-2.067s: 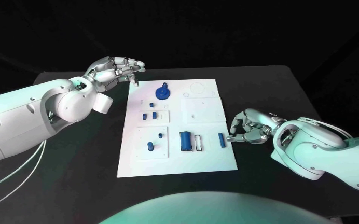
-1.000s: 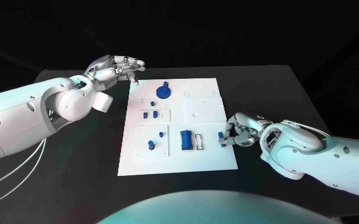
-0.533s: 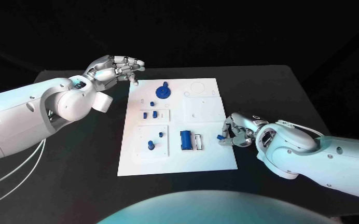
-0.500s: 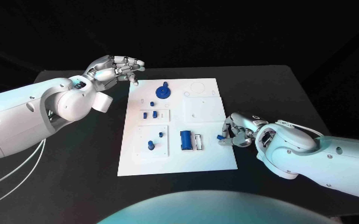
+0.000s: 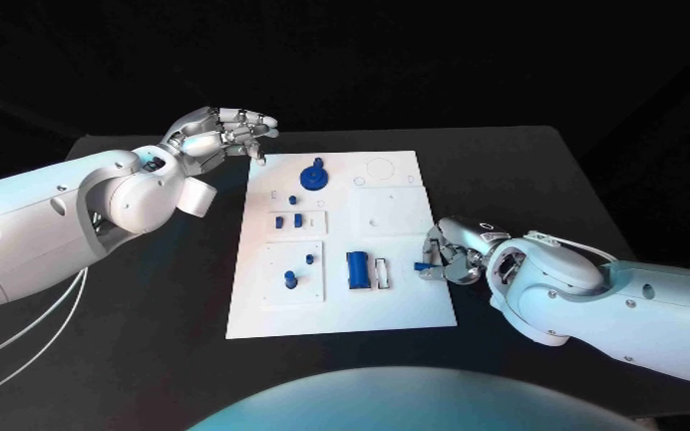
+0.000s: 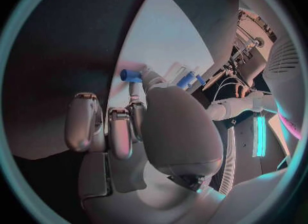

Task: Assemble the parts on the task board

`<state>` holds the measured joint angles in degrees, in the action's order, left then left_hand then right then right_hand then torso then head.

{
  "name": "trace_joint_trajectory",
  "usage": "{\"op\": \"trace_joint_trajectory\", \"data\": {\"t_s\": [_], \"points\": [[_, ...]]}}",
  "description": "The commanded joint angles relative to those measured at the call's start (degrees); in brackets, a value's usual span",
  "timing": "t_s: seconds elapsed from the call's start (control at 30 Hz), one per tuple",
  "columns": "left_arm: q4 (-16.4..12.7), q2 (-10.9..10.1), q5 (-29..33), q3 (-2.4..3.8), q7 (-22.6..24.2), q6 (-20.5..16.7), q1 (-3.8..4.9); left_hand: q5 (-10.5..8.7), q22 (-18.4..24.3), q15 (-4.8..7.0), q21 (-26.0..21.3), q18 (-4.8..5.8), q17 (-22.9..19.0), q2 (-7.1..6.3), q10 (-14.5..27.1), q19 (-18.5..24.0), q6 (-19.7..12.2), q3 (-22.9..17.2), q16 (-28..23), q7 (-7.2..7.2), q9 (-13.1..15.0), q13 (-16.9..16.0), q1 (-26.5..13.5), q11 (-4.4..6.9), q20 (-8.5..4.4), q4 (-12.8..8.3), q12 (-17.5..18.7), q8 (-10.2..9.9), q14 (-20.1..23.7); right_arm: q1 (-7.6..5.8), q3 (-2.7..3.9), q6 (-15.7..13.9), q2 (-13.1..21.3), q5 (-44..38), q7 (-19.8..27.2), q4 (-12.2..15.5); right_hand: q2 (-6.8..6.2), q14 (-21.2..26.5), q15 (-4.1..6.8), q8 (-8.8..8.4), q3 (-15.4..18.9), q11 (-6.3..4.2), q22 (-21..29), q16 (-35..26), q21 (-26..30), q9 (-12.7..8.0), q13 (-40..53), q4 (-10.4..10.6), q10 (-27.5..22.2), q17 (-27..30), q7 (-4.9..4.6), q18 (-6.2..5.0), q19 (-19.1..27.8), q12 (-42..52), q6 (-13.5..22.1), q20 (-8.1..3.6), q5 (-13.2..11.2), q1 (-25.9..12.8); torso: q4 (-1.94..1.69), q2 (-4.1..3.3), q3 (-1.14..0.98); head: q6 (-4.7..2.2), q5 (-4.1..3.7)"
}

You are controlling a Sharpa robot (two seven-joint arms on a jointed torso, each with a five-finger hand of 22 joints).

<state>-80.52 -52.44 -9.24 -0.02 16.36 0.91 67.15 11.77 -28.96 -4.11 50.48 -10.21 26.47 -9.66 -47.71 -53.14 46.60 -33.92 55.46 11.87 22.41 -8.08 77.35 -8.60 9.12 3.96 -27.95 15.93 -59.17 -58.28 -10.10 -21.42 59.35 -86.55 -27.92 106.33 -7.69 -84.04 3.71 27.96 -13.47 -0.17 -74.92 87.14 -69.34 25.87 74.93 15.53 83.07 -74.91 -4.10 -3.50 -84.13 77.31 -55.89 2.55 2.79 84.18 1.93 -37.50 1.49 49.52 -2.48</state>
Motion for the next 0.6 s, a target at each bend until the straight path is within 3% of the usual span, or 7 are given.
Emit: {"op": "trace_joint_trajectory", "data": {"t_s": [0.03, 0.2, 0.6], "points": [[-0.15, -0.01, -0.15, 0.02, 0.33, 0.92, 0.02, 0.31, 0.05, 0.04, -0.2, -0.41, 0.03, 0.05, 0.36, -0.27, -0.51, -0.26, -0.06, 0.6, -0.04, 0.07, -0.11, -0.18, 0.05, -0.01, -0.2, 0.23, 0.53, 0.74, -0.68, 1.43, 0.38, 2.24, -2.11, -0.05, 0.54, -4.68, 0.45, -0.16, -10.3, -0.53, -10.37, -0.01, -0.67, -0.71, 5.32, -6.63, 0.14, -9.07, 0.34, -0.04, -0.39, 0.18, -0.88, -0.54, 0.24, -1.31, 0.05, 0.02, -0.05, -0.06, 0.12], [-0.15, 0.0, -0.17, 0.02, 0.31, 0.92, 0.02, 0.31, 0.05, 0.04, -0.2, -0.41, 0.03, 0.05, 0.36, -0.27, -0.51, -0.26, -0.06, 0.6, -0.04, 0.07, -0.11, -0.18, 0.05, -0.01, -0.2, 0.23, 0.53, -0.36, -0.62, -1.94, 0.87, 8.1, -0.41, 1.77, -0.99, -4.77, 0.66, 0.82, -19.7, -0.67, -10.54, 0.18, -1.41, 1.35, 5.75, -12.14, 0.69, -9.47, 0.68, 0.09, -0.64, 0.52, -0.34, -0.67, 0.1, -8.33, 0.01, 0.0, -0.02, -0.15, 0.07], [-0.13, 0.09, -0.23, 0.02, 0.33, 0.95, 0.02, 0.32, 0.06, 0.05, -0.21, -0.41, 0.04, 0.07, 0.37, -0.29, -0.51, -0.3, -0.06, 0.6, -0.04, 0.07, -0.04, -0.18, 0.04, -0.06, -0.22, 0.24, 0.54, -1.68, -0.52, -8.01, -0.38, 14.0, 0.41, 3.79, -2.91, -4.92, 0.68, 0.99, -20.37, -0.67, -10.77, 0.48, -2.45, 2.12, 6.41, -12.73, 1.31, -10.08, 0.67, 0.27, -0.99, 1.3, -0.61, -0.71, 0.07, -14.97, -0.02, -0.04, 0.0, -0.09, 0.25]]}}
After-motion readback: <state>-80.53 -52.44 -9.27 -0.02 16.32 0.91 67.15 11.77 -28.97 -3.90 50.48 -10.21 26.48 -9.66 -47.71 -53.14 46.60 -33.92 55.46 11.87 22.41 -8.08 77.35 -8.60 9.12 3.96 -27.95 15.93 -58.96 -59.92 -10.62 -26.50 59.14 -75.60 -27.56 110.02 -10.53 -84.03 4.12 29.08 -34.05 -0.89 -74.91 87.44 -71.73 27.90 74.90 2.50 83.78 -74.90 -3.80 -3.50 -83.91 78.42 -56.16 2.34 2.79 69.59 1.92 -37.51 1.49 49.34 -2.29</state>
